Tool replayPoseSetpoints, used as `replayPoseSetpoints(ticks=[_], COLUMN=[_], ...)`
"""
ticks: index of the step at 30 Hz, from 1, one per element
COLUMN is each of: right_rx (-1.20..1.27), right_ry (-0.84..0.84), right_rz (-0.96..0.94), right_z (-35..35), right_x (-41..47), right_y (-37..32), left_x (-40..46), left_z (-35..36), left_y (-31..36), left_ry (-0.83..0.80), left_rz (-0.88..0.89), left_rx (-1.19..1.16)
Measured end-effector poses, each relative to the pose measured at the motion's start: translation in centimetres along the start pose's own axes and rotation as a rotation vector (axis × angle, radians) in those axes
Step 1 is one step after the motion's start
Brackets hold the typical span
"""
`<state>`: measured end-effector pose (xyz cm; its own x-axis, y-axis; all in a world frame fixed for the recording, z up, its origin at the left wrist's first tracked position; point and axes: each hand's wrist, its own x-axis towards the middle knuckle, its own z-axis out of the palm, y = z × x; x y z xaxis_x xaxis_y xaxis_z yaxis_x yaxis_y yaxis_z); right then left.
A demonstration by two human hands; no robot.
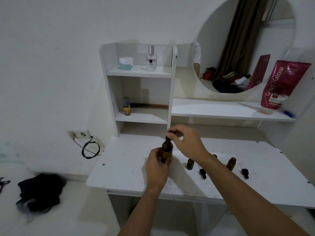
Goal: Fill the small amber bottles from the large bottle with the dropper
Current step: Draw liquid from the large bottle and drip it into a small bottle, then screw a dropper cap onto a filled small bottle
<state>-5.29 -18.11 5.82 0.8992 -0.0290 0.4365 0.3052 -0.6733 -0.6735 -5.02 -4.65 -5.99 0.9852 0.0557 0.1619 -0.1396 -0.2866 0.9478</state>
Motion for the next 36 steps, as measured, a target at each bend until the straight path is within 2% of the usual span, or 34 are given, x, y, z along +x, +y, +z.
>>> replayPoseSetpoints(ticks=[7,15,18,22,24,29,36], right_rx=[0.008,-0.048,-0.118,-0.185,-0.183,-0.282,-0.322], right_ry=[-0.032,0.187,0.222,0.257,0.275,0.317,0.332], right_rz=[0.073,0.103,0.211,0.422,0.469,0.463,0.480], right_z=[-0.1,-4.2,-4.1,-2.0,-0.9,0.7,1.5], right_x=[-1.1,-6.5,-10.8,-15.6,-16.5,-16.2,-15.4], right_y=[0.9,2.4,4.3,6.4,6.4,6.3,7.4], left_x=[0.0,-0.1,-0.7,-2.6,-3.7,-4.4,-2.9], left_z=[0.0,0.1,-0.1,0.1,0.6,1.9,3.8], left_y=[0.0,-0.4,-0.3,0.3,0.4,0.9,1.3], left_ry=[-0.004,0.060,0.092,0.119,0.064,-0.217,-0.282], left_rz=[0.012,-0.006,0.015,0.168,0.222,0.222,0.180], left_rx=[-0.012,-0.104,-0.114,-0.068,-0.020,0.058,0.116])
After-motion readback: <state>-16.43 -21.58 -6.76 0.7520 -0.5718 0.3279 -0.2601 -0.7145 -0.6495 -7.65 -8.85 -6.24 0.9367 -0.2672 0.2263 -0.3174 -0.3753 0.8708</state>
